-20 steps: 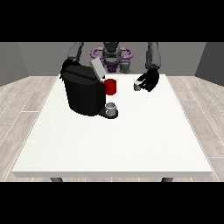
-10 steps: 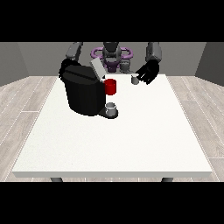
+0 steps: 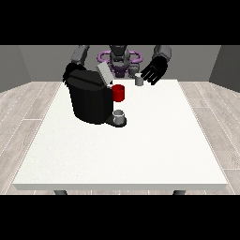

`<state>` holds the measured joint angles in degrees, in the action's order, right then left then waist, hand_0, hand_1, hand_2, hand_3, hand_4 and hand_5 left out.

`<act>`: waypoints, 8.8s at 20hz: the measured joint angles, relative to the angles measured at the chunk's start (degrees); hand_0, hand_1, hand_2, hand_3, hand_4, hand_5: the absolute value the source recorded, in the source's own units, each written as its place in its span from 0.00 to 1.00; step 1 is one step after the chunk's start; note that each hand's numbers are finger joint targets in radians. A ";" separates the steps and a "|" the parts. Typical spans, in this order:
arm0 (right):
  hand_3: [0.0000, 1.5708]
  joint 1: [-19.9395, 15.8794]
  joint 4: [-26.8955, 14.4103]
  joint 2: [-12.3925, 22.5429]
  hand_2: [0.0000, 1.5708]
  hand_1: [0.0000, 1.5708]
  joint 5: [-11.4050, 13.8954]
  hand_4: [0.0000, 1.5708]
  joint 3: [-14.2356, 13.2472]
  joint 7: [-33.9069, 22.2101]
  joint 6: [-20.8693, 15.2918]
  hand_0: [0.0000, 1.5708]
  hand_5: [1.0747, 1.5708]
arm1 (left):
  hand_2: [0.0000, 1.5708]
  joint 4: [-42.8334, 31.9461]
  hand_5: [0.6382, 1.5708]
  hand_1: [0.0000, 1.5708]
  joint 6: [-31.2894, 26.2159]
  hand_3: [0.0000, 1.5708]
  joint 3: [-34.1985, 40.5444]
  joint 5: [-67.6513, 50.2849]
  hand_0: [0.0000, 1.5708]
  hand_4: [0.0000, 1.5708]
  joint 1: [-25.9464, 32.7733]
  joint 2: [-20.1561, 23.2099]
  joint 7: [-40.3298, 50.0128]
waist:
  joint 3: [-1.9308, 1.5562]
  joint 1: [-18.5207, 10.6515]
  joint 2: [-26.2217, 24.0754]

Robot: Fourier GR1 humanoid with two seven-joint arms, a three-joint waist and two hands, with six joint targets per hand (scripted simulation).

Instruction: Insert the coffee pod into the coffee machine and close the lid

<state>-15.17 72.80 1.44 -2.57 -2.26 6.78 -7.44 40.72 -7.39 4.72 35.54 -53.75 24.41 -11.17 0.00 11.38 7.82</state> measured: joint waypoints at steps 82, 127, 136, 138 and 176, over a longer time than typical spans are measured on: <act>0.00 -3.56 4.44 1.25 0.00 0.00 0.65 0.22 -1.78 -1.95 -2.70 0.00 1.00 | 0.00 -5.49 1.00 0.00 -3.60 0.00 -0.73 7.97 0.00 0.00 -13.64 1.56 1.37 | -0.09 4.14 7.36; 0.00 3.24 9.98 9.74 0.00 0.00 -2.18 0.15 -1.67 -9.07 8.07 0.00 1.00 | 0.00 5.21 1.00 0.00 -9.27 0.00 14.55 -23.74 0.00 0.00 23.72 -23.00 -1.68 | 0.00 -17.80 -21.57; 0.00 -1.50 8.10 9.09 0.00 0.00 -0.32 0.00 -0.17 -9.69 9.25 0.00 1.00 | 0.00 16.87 1.00 0.00 -10.46 0.00 11.41 -28.63 0.00 0.00 29.53 -23.43 2.20 | 0.00 -19.86 -18.03; 0.00 -3.02 7.12 9.21 0.00 0.00 -1.34 0.00 -1.16 -9.35 10.01 0.00 1.00 | 0.00 18.98 1.00 0.00 -10.65 0.00 11.61 -29.86 0.00 0.00 30.01 -22.81 3.09 | -0.02 -19.90 -16.24; 0.00 -23.30 -12.51 6.99 0.00 0.00 3.49 0.00 -2.79 -1.74 10.22 0.00 1.00 | 0.00 38.54 1.00 0.00 -4.44 0.00 5.07 -36.66 0.00 0.00 39.27 -18.90 6.89 | 0.12 -18.78 -4.07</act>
<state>-38.47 60.29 8.43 0.91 -5.05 5.03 2.78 79.27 -11.84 9.79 -1.12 -14.48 5.50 -4.28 0.11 -7.40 3.75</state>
